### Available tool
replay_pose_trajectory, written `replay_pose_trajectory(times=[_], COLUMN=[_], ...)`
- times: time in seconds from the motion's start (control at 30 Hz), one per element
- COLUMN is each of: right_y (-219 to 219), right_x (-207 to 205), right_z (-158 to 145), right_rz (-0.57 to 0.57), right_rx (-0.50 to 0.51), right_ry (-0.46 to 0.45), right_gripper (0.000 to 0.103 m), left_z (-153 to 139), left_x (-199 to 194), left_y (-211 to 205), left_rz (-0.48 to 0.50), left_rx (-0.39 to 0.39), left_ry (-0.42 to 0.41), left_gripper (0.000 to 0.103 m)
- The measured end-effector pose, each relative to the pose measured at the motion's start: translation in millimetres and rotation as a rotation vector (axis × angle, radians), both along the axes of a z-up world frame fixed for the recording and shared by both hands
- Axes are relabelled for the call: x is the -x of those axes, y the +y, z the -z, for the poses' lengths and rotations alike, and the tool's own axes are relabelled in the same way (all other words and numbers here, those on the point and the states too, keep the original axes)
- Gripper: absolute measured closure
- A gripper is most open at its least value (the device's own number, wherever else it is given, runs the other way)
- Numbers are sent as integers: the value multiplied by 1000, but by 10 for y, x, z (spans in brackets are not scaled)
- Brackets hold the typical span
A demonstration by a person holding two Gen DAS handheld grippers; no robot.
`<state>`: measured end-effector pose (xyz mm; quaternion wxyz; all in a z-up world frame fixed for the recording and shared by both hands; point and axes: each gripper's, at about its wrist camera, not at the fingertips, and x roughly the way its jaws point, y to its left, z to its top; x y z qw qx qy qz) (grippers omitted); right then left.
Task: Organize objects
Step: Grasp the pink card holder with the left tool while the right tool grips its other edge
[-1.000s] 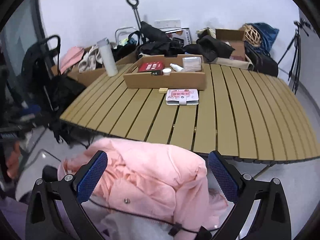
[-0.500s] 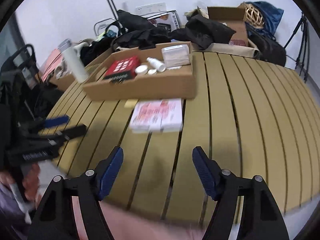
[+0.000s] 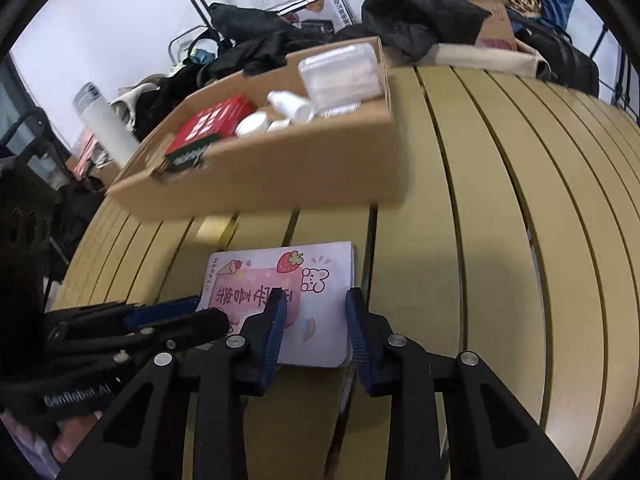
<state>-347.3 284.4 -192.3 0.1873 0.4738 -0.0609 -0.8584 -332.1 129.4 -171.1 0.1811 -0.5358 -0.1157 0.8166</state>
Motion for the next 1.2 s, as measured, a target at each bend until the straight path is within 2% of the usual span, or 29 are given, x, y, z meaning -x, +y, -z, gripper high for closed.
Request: replay_pose_trajectory(times=[0.2,0.37,0.5,0.57,0.6,0.77,0.83,0.87,0.97,1.07,1.2], right_y=[-92,-89,-41,-60,-78,-126,-124,-126,-163,-134,-64], right_x=[-765,-1088,-1070,-1070,-1054,-1051,-1063,-1074,-1134,-1152,-1018], right_z=[-12,13,36,33,33,33,31,25,-43,-174,-552], right_rz=[-41,-25,-16,-18,-16,-10,-7,-2,8,24,19], right_rx=[-34,-8,8,2,3,-8,-9,-10,-28,-11,13], right_ry=[-35,-37,-45,-40,-38,-33,-33,-33,-13,16,84], right_gripper=[70,69,61,62,61,62,63,68,69,74,75], left_z=[-22,-24,-24,-24,-24,-33,-55,-82,-188,-285,-717], left_x=[-663,-837,-867,-863,-863,-896,-926,-948,-1003,-958,-673], left_y=[-86,-173,-110,-97,-92,-76,-73,-56,-19,-51,-96], left_rz=[40,14,27,21,28,5,2,12,37,25,25], left_rx=[36,60,90,85,69,70,79,83,108,77,21], left_ry=[-22,2,56,58,52,51,59,66,108,116,200], left_gripper=[77,65,63,67,73,75,83,83,84,84,85])
